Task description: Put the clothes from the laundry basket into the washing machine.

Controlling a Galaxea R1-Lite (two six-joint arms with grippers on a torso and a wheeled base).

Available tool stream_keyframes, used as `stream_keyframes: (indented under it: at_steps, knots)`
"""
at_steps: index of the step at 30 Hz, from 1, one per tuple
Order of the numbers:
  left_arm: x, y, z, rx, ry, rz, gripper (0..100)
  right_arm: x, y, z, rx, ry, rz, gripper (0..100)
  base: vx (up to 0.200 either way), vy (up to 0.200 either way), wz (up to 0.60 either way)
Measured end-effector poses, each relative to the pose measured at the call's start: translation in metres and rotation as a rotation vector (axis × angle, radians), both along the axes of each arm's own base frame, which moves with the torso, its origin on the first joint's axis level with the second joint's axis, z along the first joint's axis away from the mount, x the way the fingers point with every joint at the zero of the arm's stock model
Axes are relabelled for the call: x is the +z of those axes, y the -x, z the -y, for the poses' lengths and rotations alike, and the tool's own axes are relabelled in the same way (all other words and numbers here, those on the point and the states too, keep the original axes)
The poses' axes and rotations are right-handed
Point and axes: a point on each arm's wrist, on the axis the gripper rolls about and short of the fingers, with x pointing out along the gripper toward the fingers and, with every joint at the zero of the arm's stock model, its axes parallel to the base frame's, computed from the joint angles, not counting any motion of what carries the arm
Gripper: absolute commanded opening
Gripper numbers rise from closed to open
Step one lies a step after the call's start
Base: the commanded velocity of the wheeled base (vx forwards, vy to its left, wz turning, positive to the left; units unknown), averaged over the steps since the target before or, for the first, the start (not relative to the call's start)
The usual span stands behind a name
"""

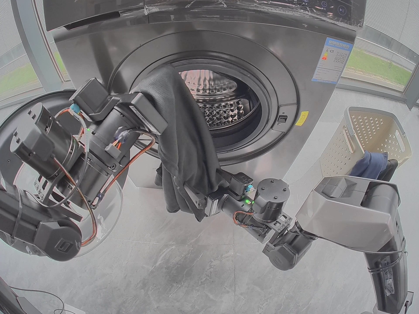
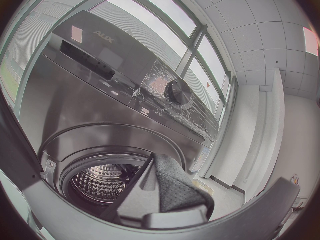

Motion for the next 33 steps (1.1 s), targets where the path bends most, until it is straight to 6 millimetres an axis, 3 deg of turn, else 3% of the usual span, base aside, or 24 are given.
stream_keyframes:
  at_steps: [16,33]
  knots:
    - [0.007,0.013,0.007,-0.048,0.017,0.024,0,-0.010,-0.045,-0.016,-0.039,-0.035,0.074,100,0.000,0.000,0.00]
    - [0.016,0.027,0.010,-0.094,0.040,0.047,0,-0.011,-0.065,-0.038,-0.010,-0.068,0.142,100,0.000,0.000,0.00]
